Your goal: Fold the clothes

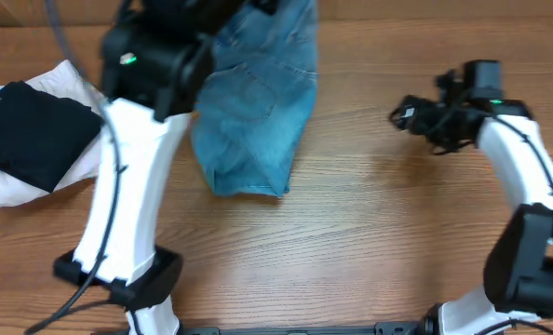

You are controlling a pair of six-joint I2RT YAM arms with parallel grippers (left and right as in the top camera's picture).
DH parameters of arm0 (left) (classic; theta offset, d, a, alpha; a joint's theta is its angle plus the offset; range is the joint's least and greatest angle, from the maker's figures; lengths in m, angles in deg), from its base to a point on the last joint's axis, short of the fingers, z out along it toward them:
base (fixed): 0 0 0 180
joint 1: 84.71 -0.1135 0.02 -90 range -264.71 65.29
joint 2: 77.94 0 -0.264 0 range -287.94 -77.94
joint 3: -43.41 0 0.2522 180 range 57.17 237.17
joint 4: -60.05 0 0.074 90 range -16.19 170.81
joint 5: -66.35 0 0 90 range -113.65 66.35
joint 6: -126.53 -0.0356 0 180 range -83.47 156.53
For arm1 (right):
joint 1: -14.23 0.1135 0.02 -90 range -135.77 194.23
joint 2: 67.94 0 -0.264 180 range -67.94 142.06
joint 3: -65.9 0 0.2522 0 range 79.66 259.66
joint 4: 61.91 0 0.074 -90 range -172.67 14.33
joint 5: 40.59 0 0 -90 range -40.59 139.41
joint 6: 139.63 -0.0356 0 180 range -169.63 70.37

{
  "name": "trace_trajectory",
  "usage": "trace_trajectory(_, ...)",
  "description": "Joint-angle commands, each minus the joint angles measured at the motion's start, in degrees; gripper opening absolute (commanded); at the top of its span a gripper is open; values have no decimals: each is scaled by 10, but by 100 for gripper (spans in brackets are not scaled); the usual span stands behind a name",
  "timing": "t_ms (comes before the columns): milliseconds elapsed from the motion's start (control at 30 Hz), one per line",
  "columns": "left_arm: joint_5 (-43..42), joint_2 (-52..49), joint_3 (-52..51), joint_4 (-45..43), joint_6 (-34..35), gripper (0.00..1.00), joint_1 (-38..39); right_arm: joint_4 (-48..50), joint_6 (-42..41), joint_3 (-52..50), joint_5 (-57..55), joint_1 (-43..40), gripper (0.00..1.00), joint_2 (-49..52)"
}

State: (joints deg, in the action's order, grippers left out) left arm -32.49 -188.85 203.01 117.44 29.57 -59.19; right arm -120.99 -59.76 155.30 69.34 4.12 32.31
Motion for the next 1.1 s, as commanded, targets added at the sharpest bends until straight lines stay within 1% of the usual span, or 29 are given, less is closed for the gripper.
trace_trajectory(0,-84,-29,9,-12,26,4,54,-27,-21,47,-36,-77,100,-66)
trace_trajectory(100,-92,-36,9,48,-24,4,112,-54,-17,63,-40,-152,100,-92)
trace_trajectory(133,-92,-36,9,81,-52,4,136,-59,-17,66,-38,-176,100,-99)
trace_trajectory(200,-87,-36,9,140,-97,4,176,-67,-16,70,-31,-210,100,-105)
trace_trajectory(233,-85,-36,9,184,-119,4,198,-71,-17,70,-25,-223,100,-107)
trace_trajectory(300,-96,-36,8,256,-150,4,227,-77,-15,70,-12,-236,100,-107)
trace_trajectory(367,-139,-35,8,325,-165,4,239,-80,-1,70,-10,-238,100,-107)
trace_trajectory(400,-174,-32,8,372,-189,4,242,-79,1,70,-10,-237,100,-107)
trace_trajectory(467,-215,-27,8,460,-219,4,240,-76,2,70,-7,-230,100,-107)
trace_trajectory(533,-223,-24,8,522,-220,4,235,-75,17,70,6,-220,99,-107)
trace_trajectory(567,-217,-24,7,532,-214,4,231,-75,24,70,9,-213,99,-107)
trace_trajectory(600,-192,-23,5,532,-180,4,229,-75,31,70,11,-203,99,-107)
trace_trajectory(633,-147,-23,5,532,-153,4,226,-74,45,70,16,-192,99,-107)
trace_trajectory(700,-22,-23,3,532,-95,4,224,-75,75,70,24,-167,100,-107)
trace_trajectory(767,34,-23,-1,532,-64,4,219,-78,104,70,25,-138,100,-106)
trace_trajectory(833,38,-22,-8,532,-51,4,214,-80,118,69,24,-109,100,-106)
trace_trajectory(967,40,-15,-44,532,-26,4,212,-82,122,69,24,-51,100,-99)
trace_trajectory(1033,64,-8,-76,532,-12,4,212,-97,126,69,24,-26,100,-90)
trace_trajectory(1067,90,-5,-91,532,2,4,212,-109,137,69,23,-14,100,-83)
